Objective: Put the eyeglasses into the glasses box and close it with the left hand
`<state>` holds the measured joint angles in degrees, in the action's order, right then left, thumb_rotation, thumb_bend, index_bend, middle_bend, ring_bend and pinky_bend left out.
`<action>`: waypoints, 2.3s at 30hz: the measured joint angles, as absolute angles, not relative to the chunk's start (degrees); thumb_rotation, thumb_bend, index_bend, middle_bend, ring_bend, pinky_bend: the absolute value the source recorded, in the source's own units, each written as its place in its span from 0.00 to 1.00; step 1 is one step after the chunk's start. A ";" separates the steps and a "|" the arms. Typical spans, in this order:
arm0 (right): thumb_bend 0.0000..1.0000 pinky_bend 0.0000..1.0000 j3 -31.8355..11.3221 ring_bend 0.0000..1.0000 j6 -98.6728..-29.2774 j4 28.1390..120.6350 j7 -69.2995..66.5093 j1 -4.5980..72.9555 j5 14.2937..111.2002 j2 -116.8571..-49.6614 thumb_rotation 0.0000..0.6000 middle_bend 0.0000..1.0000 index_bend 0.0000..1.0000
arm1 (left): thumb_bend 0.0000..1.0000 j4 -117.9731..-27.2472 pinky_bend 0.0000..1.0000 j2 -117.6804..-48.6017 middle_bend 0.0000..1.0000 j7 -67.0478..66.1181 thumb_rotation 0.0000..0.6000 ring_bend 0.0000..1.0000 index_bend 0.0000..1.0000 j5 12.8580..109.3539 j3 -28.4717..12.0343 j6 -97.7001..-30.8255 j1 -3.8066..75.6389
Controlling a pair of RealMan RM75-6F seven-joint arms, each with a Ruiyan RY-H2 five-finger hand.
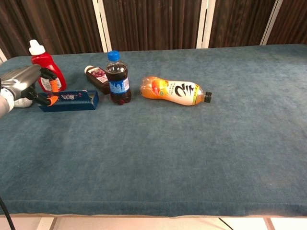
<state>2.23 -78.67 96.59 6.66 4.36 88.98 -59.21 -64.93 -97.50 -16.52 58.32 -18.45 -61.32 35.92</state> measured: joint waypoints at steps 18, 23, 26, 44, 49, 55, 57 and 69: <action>0.03 0.00 2.06 0.00 -79.08 96.58 5.87 4.20 88.84 -58.82 1.00 0.00 0.00 | 0.41 -54.81 0.04 -101.87 0.18 -15.95 1.00 0.07 0.63 54.92 -20.99 -57.59 40.28; 0.03 0.00 2.04 0.00 -79.12 96.62 5.90 4.16 88.80 -58.79 1.00 0.00 0.00 | 0.41 -52.30 0.04 -102.70 0.16 -15.84 1.00 0.07 0.53 54.08 -21.17 -56.33 40.92; 0.03 0.00 2.05 0.00 -79.11 96.65 5.90 4.15 88.79 -58.77 1.00 0.00 0.00 | 0.41 -51.60 0.04 -102.89 0.14 -15.75 1.00 0.06 0.38 53.49 -21.28 -55.54 41.12; 0.03 0.00 2.05 0.00 -79.30 96.71 5.52 4.06 88.90 -58.50 1.00 0.00 0.00 | 0.40 -46.34 0.04 -104.84 0.10 -15.96 1.00 0.05 0.24 56.06 -20.02 -57.90 41.81; 0.03 0.00 2.07 0.00 -79.10 96.71 5.76 4.12 88.86 -58.59 1.00 0.00 0.00 | 0.39 -47.20 0.04 -104.44 0.11 -14.14 1.00 0.05 0.24 60.03 -18.79 -63.15 40.84; 0.03 0.00 2.30 0.00 -79.34 96.86 5.80 4.02 89.43 -58.55 1.00 0.00 0.00 | 0.39 -58.47 0.05 -99.24 0.11 -12.57 1.00 0.06 0.22 64.76 -16.20 -69.37 37.07; 0.03 0.00 2.38 0.00 -79.48 96.87 5.82 3.95 89.62 -58.53 1.00 0.00 0.00 | 0.39 -63.73 0.05 -96.43 0.10 -12.34 1.00 0.05 0.20 65.96 -15.06 -70.63 35.39; 0.03 0.00 3.23 0.00 -78.58 96.93 9.40 4.27 91.08 -59.99 1.00 0.00 0.00 | 0.39 -95.89 0.00 -65.89 0.00 -4.58 1.00 0.00 0.04 80.88 4.30 -81.63 15.11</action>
